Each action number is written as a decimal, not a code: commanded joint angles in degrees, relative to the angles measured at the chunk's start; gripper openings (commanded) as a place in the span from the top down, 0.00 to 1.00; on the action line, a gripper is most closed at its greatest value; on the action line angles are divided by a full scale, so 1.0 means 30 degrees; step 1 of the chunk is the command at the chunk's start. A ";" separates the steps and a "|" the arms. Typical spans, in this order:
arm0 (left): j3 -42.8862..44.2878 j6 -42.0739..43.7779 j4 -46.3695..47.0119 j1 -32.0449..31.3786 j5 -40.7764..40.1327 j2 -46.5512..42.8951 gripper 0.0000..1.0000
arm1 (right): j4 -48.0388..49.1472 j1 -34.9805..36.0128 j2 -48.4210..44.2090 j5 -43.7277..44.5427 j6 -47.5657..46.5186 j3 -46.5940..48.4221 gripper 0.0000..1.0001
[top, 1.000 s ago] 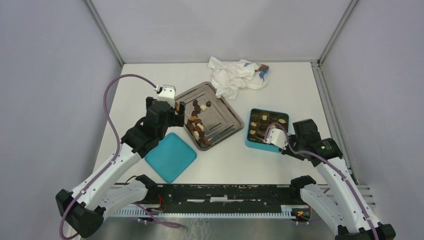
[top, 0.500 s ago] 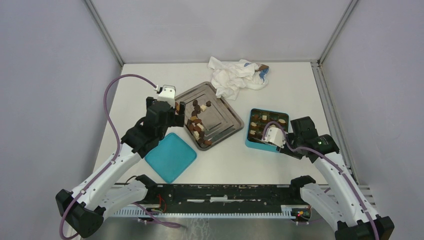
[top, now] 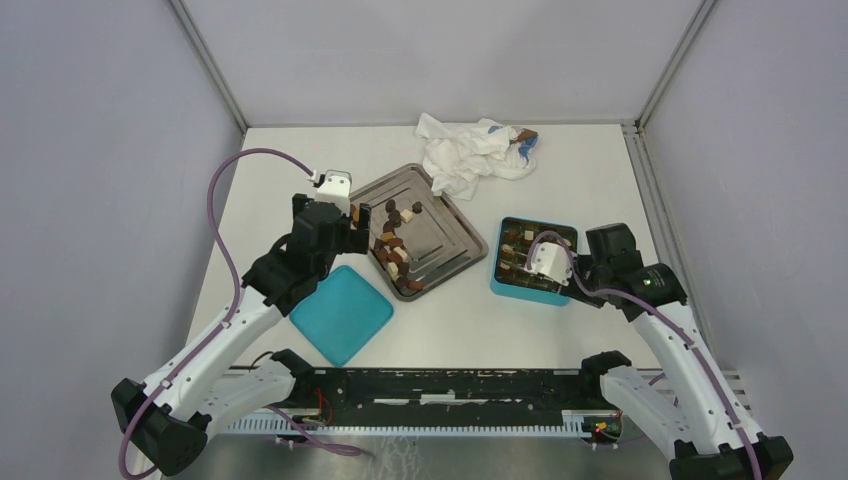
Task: Pack the chocolate
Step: Place the fake chocolate in the packing box, then pick up the fake chocolate from the plate, then place the fake chocolate in the packing box.
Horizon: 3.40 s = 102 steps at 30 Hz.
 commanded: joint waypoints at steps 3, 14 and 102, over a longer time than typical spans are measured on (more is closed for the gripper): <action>-0.0061 -0.0082 0.0815 0.0111 0.0008 -0.0225 0.00 | 0.0672 -0.0027 0.0246 -0.1685 0.0292 0.2042 0.62; -0.1079 0.0441 0.2185 0.0197 -0.0297 -0.1073 0.00 | 0.4015 0.0868 0.3830 -1.0968 0.0593 0.3067 0.63; -0.0823 0.0391 0.2199 0.1851 0.1636 0.0390 0.01 | -0.0062 -0.1936 0.0120 -0.1164 -0.1286 0.1630 1.00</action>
